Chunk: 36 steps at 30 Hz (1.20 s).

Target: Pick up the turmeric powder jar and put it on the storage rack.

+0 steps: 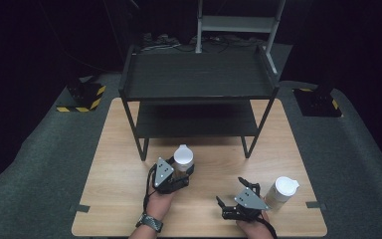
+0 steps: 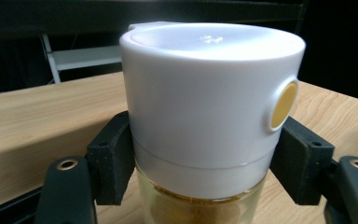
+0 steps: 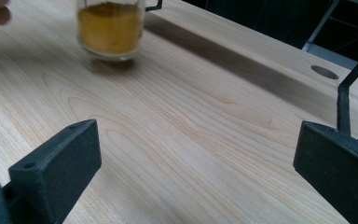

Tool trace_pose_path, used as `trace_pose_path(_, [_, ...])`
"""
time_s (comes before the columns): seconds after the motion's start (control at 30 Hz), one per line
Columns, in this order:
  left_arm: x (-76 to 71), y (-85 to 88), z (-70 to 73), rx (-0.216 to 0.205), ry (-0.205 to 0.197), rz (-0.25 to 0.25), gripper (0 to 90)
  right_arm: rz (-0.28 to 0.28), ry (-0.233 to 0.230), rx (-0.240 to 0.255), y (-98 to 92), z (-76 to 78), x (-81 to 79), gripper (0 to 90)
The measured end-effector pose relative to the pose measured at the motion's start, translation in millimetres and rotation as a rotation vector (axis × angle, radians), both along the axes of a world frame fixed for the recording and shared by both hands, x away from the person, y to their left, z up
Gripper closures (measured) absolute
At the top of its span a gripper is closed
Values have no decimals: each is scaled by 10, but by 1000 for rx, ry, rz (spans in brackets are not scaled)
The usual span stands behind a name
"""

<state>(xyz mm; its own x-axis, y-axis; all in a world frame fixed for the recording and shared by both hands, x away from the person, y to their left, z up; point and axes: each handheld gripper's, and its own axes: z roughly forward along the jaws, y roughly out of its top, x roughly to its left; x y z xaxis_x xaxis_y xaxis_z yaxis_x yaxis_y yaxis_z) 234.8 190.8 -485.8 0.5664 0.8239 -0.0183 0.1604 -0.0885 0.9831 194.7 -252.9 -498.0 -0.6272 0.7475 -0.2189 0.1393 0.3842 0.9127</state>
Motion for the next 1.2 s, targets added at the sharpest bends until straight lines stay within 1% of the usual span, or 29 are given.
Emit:
trace_pose_path(0.1, [-63,42,55,-1,-4,4,306,-1,3,2,-2,1,3,1])
trace_pose_path(0.23, [-146,80,125,11,-25,11,306,1,3,-3,3,6,6,1])
trace_pose_path(0.3, [-176,94,154,6,-28,12,306,0,5,-4,6,8,7,1])
trace_pose_path(0.43, [-242,112,235,15,-45,11,306,-5,18,-17,19,32,18,1])
trace_pose_path(0.63, [-316,154,369,-2,-66,4,306,-9,36,-35,31,65,29,1])
trace_pose_path(0.87, [-355,200,523,-13,-89,4,306,-15,38,-36,39,67,24,1])
trace_pose_path(0.9, [-363,217,566,-12,-97,5,306,-14,37,-36,38,67,23,1])
trace_pose_path(0.93, [-363,217,566,-12,-97,5,306,-14,37,-36,38,67,23,1])
trace_pose_path(1.17, [-394,291,731,-32,-122,8,306,-13,36,-33,31,64,23,1])
trace_pose_path(1.2, [-394,291,731,-32,-122,8,306,-13,36,-33,31,64,23,1])
